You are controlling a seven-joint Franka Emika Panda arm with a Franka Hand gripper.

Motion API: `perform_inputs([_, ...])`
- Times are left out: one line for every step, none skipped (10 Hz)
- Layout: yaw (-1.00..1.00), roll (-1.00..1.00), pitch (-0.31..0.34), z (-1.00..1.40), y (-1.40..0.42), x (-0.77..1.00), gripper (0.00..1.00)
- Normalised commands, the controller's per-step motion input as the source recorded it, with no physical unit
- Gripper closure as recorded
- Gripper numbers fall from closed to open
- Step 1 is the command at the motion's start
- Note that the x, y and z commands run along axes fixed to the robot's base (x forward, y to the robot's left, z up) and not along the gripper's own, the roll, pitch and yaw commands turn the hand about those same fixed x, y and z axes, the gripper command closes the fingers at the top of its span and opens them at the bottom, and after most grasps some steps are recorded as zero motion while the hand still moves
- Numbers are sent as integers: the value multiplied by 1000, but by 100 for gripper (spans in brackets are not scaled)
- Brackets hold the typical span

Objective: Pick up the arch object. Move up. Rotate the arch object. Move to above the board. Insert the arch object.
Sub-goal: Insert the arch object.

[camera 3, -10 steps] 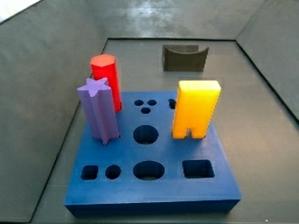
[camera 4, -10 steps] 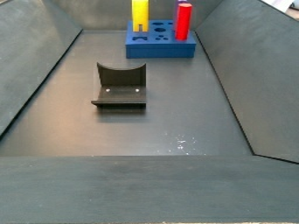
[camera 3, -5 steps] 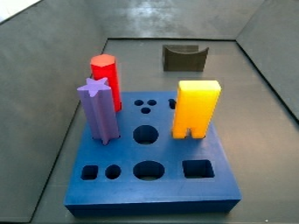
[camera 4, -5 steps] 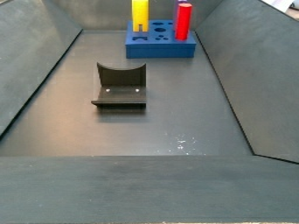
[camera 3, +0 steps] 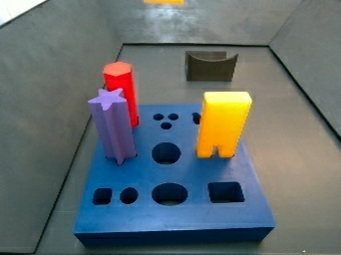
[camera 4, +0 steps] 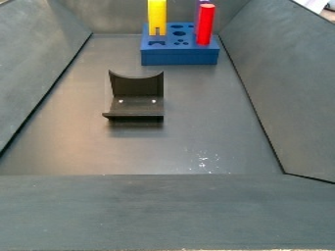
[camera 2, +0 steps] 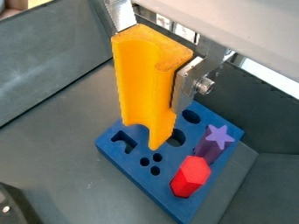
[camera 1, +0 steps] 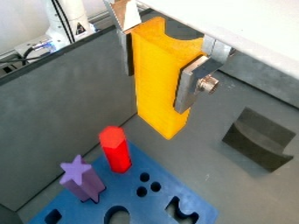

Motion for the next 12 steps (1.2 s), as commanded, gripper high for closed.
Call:
perform_inputs([111, 91, 36, -211, 0, 1000, 100])
perform_inputs([203, 26, 0, -226, 9, 951, 100])
perform_inputs([269, 20, 0, -283, 9, 826, 100])
perform_inputs([371, -84, -53, -497, 40, 680, 100])
perform_inputs([366, -97, -99, -537, 0, 634, 100])
perform_inputs([334, -81, -107, -543, 0, 643, 100])
perform_inputs([314, -53, -111, -563, 0, 631, 100])
perform_inputs([249, 0, -110, -574, -54, 649, 100])
perform_inputs([151, 41, -127, -609, -186, 637, 100])
perform_inputs([63, 156, -99, -620, -400, 646, 100])
perform_inputs([83, 341, -37, -520, -431, 580, 100])
perform_inputs([66, 423, 0, -383, -386, 566, 100])
